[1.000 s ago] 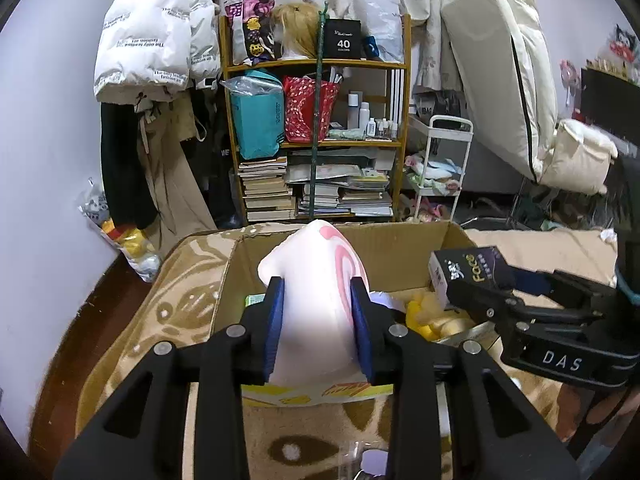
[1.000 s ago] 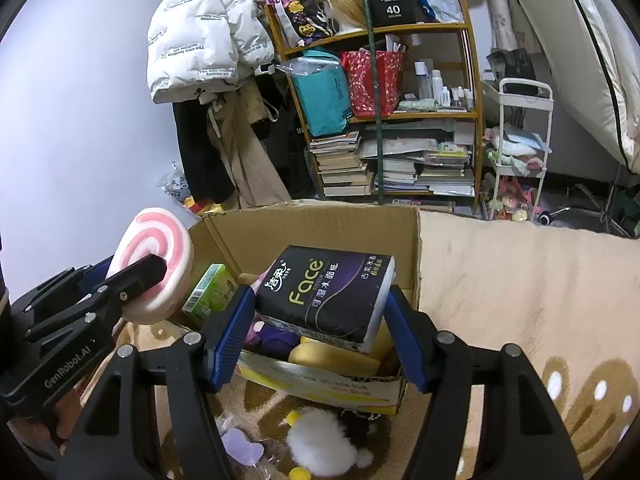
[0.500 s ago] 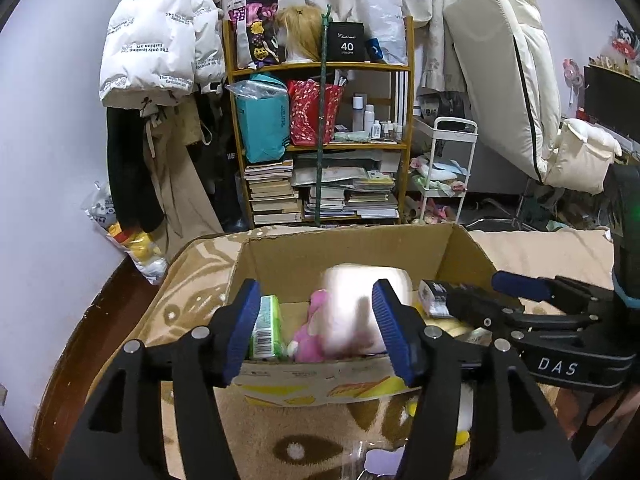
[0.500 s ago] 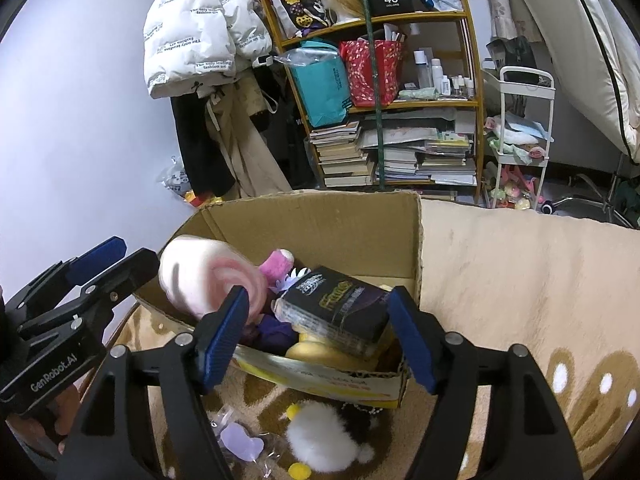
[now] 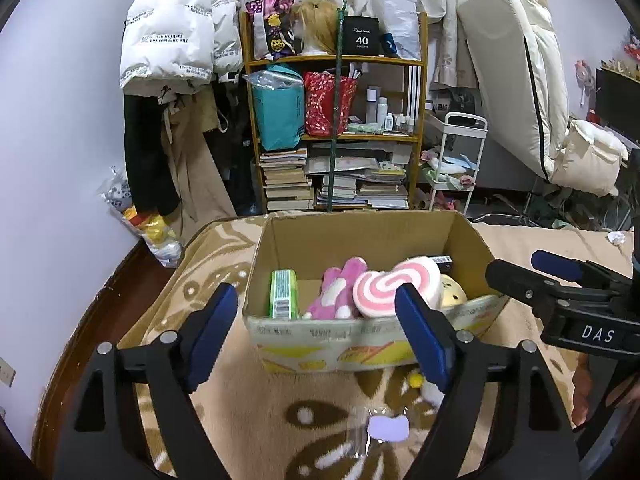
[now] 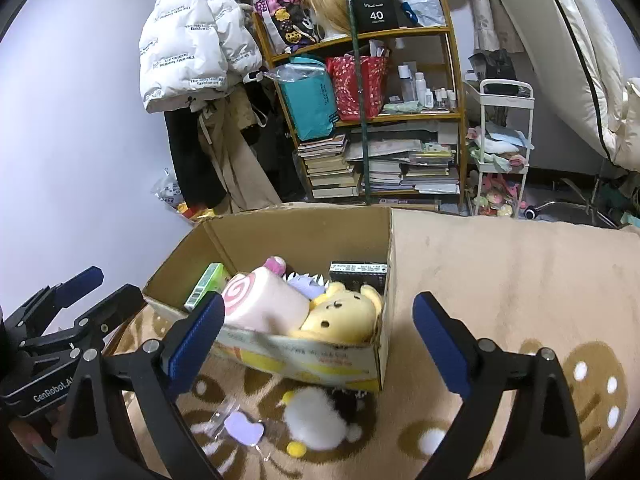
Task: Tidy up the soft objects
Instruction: 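Lower both tools into the box and open them, releasing both items, then lower left tool to clear bag while right tool lowers to white fluffy plush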
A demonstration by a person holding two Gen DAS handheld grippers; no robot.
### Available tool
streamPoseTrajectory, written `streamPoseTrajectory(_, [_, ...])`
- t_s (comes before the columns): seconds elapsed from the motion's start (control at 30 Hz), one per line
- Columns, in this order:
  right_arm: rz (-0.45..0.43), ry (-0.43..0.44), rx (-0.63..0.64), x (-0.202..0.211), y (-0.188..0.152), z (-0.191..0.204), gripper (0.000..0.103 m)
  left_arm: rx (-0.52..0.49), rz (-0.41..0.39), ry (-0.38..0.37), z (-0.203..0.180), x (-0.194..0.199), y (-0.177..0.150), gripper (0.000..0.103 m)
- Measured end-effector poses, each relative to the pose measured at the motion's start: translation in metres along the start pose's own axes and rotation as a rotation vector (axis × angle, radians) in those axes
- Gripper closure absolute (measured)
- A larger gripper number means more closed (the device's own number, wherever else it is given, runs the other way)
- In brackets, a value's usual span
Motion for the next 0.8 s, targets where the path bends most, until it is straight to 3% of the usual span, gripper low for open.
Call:
streamPoseTrajectory(0.23, [0.038, 0.000, 0.018, 0.016, -0.010, 0.007, 0.003, -0.026, 0.037, 0.007, -0.005, 0.017, -0.010, 0.013])
streamPoseTrajectory(0.8, [0.183, -0.009, -0.003, 0.004, -0.038, 0.007, 0.003, -0.031, 0.173, -0.006, -0.005, 0.008, -0.045, 0.012])
Point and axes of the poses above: each gripper's, at about its wrist camera, not at the fingertips, and x roughly against the way its jaws point, z to its left, y to its top, the point moved 1 cm from there along -x, roughly the way its jaws point, and after that the axes turned 1 degree about -z, right-handed, at the moved point
